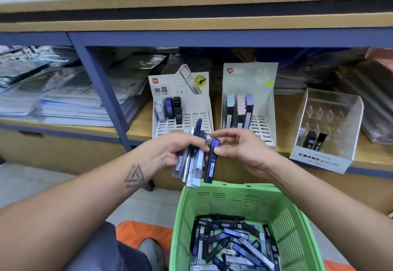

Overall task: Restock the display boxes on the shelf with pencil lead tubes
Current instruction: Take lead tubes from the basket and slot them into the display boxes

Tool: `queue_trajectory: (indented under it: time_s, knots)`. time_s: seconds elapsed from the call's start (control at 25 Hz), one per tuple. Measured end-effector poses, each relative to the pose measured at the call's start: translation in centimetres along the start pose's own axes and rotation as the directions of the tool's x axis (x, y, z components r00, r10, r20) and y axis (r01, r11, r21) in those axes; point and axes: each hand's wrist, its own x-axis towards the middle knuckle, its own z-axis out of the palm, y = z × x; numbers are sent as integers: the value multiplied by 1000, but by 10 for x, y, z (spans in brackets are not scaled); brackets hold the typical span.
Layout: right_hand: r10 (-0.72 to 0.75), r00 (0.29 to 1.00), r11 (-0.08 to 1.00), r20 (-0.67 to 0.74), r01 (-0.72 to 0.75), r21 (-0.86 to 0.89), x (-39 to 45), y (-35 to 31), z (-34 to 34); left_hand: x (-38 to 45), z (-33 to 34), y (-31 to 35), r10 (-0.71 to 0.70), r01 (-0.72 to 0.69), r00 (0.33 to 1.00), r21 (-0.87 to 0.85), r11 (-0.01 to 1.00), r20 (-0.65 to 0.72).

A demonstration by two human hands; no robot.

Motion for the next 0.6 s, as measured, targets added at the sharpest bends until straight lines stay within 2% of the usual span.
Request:
queue_trajectory:
  time_s: [0.16, 0.36, 0.6]
  knots:
    - [-40, 998, 996, -39, 37, -86, 21, -16, 16, -8, -17, 9, 39, -42, 999, -85, 995, -32]
    - [-143, 978, 962, -154, 101, -253, 57, -44, 36, -14, -36, 13, 49, -64, 993, -145, 987, -107]
    - [-275, 955, 876, -109, 202, -439, 95, -61, 61, -19, -64, 29, 72, -99, 982, -147, 984, -177]
